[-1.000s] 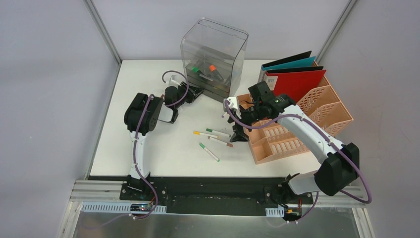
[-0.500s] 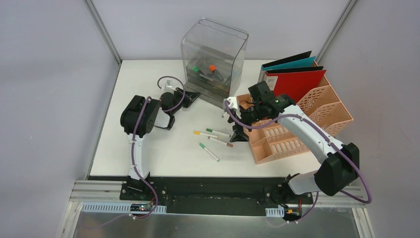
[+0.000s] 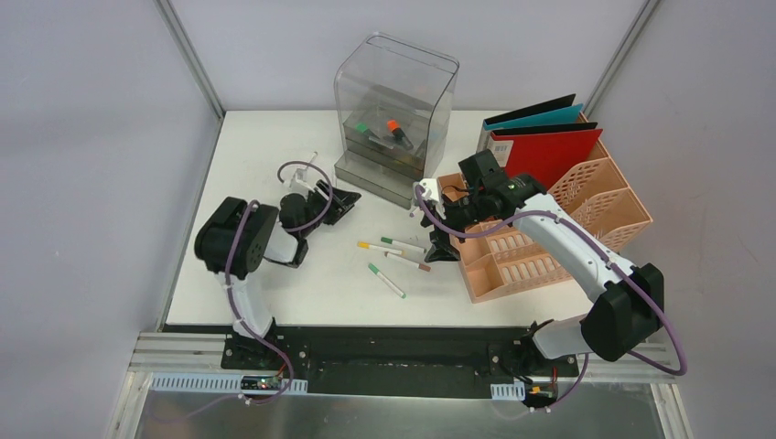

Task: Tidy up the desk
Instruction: Open the drawer in the storage box.

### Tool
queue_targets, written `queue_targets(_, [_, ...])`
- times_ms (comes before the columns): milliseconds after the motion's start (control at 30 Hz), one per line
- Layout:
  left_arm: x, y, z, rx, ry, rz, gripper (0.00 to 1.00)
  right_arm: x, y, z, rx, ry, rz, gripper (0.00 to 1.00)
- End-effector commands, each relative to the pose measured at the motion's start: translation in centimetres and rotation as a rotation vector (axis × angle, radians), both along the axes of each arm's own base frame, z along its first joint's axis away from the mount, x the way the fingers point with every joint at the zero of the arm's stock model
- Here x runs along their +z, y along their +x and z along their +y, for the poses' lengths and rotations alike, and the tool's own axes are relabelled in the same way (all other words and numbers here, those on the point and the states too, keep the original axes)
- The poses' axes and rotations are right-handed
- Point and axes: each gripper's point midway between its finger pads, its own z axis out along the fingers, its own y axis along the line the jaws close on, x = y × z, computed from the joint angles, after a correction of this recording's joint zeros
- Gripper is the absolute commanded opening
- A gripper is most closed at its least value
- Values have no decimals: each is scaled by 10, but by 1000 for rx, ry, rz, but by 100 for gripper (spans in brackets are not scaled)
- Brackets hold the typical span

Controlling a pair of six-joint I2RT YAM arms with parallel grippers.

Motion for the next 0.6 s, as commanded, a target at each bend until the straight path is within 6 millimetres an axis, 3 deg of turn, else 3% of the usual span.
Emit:
queue_targets(0, [51,-20,10,-34,139,-175,54,9,5,2,12,26,-39,93])
queue_targets(200, [67,-64,43,5,368,-164,60,7,6,2,10,21,-36,93])
queue_targets(267, [83,-81,59,57,417,-175,64,7,6,2,9,19,-36,93])
queue_targets(433, [121,-125,97,237,414,-242,98,3,7,2,7,9,-29,93])
queue_targets(567, [137,-153,94,225,331,-304,99,2,8,2,4,6,-22,93])
